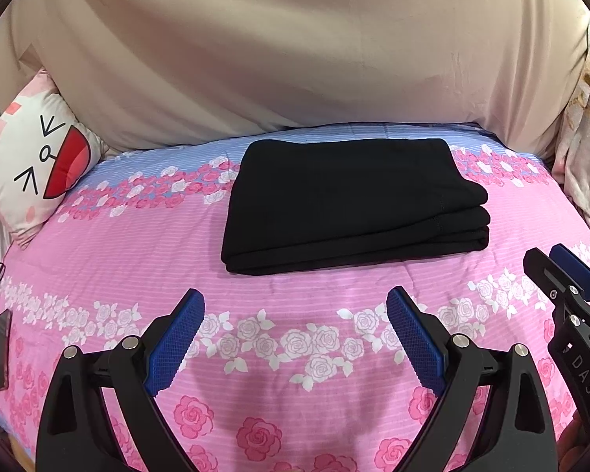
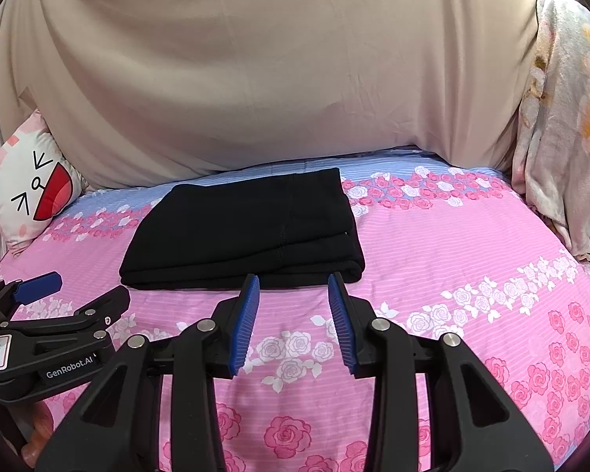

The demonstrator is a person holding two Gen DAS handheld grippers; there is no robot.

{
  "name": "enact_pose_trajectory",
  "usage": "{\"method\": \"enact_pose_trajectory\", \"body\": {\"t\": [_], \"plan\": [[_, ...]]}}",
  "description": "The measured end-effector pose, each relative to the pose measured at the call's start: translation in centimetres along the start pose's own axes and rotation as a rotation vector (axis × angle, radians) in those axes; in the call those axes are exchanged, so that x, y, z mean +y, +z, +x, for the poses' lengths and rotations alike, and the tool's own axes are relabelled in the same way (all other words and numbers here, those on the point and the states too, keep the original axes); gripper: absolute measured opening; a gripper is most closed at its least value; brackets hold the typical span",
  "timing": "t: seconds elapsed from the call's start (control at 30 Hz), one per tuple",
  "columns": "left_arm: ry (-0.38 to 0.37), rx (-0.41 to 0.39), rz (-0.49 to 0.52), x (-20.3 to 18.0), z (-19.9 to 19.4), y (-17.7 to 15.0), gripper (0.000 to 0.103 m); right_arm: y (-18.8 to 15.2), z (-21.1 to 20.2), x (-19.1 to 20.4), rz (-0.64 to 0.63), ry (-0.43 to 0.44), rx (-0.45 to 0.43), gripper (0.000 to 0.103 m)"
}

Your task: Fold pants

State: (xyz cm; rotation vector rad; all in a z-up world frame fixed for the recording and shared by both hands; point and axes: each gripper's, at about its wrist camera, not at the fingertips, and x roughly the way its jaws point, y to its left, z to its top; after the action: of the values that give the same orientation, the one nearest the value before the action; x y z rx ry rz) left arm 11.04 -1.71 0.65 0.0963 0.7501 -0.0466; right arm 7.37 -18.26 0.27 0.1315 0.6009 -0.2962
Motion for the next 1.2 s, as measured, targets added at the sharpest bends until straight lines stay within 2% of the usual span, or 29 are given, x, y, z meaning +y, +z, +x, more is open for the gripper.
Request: {"method": "enact_pose_trajectory", "body": {"t": [1.2], "plan": [[0.004, -0.004, 0.003, 0.61, -0.04, -0.01, 0.092, 0.43, 0.25, 0.35, -0.020, 0.009, 0.003, 0.035]]}}
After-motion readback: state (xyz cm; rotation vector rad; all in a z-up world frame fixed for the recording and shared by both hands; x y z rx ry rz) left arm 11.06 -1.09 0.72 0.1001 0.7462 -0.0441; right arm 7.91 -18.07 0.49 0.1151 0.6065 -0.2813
